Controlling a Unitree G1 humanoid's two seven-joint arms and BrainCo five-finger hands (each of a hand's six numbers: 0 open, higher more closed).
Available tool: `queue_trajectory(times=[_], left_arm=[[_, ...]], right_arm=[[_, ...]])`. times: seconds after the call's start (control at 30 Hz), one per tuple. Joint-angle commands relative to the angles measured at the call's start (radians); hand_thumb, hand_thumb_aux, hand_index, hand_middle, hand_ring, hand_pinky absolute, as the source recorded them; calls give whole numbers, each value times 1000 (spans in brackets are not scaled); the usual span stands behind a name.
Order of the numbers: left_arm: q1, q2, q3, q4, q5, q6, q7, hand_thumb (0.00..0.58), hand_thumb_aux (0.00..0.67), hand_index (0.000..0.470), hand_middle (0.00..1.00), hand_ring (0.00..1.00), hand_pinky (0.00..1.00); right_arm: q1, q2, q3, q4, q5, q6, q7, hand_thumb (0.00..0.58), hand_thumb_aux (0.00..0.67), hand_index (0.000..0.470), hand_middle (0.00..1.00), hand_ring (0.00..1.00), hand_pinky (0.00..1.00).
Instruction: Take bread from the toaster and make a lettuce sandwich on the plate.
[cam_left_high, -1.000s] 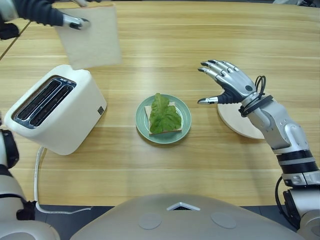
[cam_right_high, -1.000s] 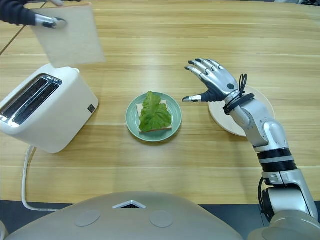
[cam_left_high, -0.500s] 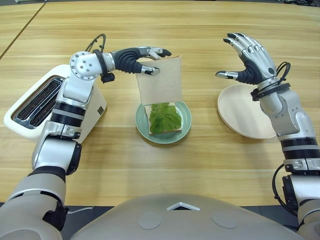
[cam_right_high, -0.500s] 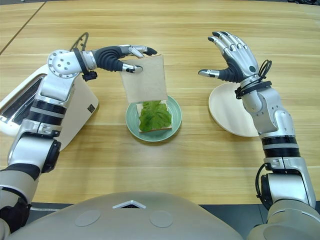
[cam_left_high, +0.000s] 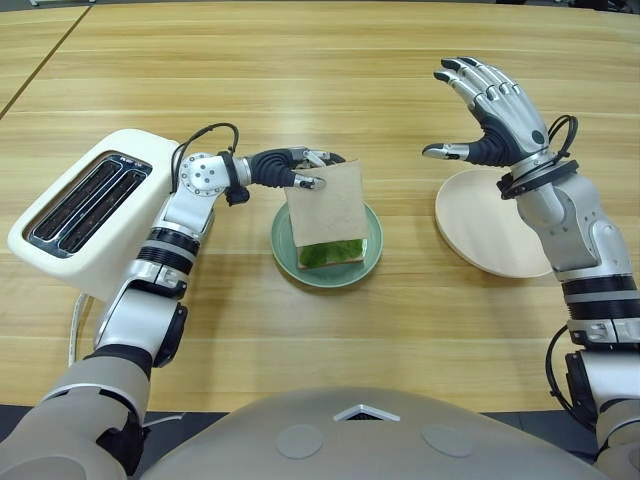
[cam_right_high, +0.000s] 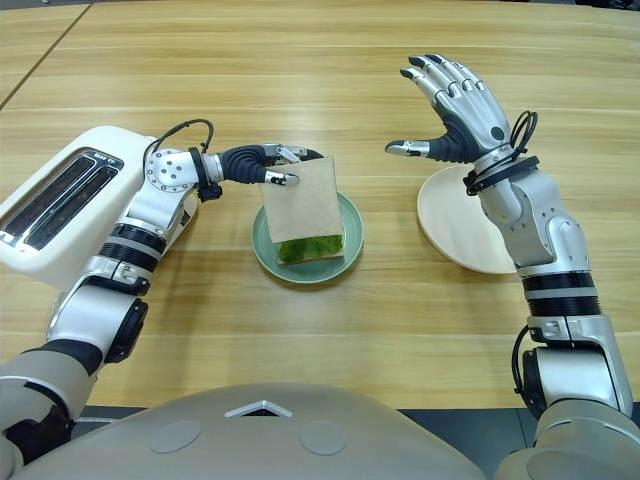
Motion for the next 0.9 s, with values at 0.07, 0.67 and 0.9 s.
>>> queue_trajectory(times=[0.07, 0.67, 0.9], left_arm=[[-13, -33, -3, 123, 27, -54, 21, 580, 670, 470, 0, 0, 0], [-76, -85, -37, 414, 148, -224, 124, 580, 670, 470, 0, 0, 0], [-84, -92, -39, 443, 157, -239, 129, 580, 670, 470, 0, 0, 0]], right_arm=[[75, -4, 49, -135, 116, -92, 120, 0, 0, 0, 0, 0, 0], [195, 31, 267, -211, 126, -106, 464, 0, 0, 0, 0, 0, 0], [173, 57, 325, -102, 42, -116, 466, 0, 0, 0, 0, 0, 0]])
